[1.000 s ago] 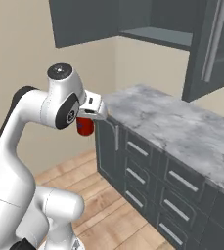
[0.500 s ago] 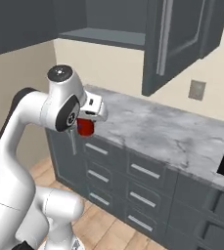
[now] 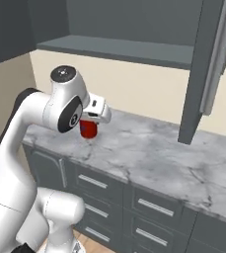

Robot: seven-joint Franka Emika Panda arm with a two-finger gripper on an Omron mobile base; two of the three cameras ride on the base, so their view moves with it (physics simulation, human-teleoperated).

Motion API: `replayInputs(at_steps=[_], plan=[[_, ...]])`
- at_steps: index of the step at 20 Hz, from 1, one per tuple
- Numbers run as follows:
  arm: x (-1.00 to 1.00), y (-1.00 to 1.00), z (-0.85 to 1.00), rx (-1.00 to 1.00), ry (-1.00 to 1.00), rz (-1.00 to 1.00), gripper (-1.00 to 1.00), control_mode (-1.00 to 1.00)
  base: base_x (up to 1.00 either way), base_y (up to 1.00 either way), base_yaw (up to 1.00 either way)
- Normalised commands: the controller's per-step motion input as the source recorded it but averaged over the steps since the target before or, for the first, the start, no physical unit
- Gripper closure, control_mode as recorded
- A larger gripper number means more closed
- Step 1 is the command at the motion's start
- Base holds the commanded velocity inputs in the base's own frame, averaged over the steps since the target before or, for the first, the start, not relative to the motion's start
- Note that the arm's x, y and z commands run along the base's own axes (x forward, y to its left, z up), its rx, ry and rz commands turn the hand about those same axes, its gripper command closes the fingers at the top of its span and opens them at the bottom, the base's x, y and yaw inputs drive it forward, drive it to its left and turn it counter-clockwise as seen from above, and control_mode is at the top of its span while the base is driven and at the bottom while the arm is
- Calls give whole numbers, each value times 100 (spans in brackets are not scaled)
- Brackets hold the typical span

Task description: Sort all alcoholic drinks to one cabinet, and non-alcoholic drinks to the other.

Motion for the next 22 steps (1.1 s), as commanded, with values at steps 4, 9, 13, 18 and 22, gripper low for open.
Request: replayInputs(at_steps=[4, 9, 13, 18, 22], plan=[[0, 0, 0, 0, 0, 0, 100, 100, 17, 16, -30], [0, 0, 0, 0, 0, 0, 100, 100, 3, 16, -38], [0, 0, 0, 0, 0, 0, 100, 100, 60, 10, -34], [0, 0, 0, 0, 0, 0, 100, 100, 66, 8, -27], [0, 0, 0, 0, 0, 0, 100, 100, 32, 11, -16]])
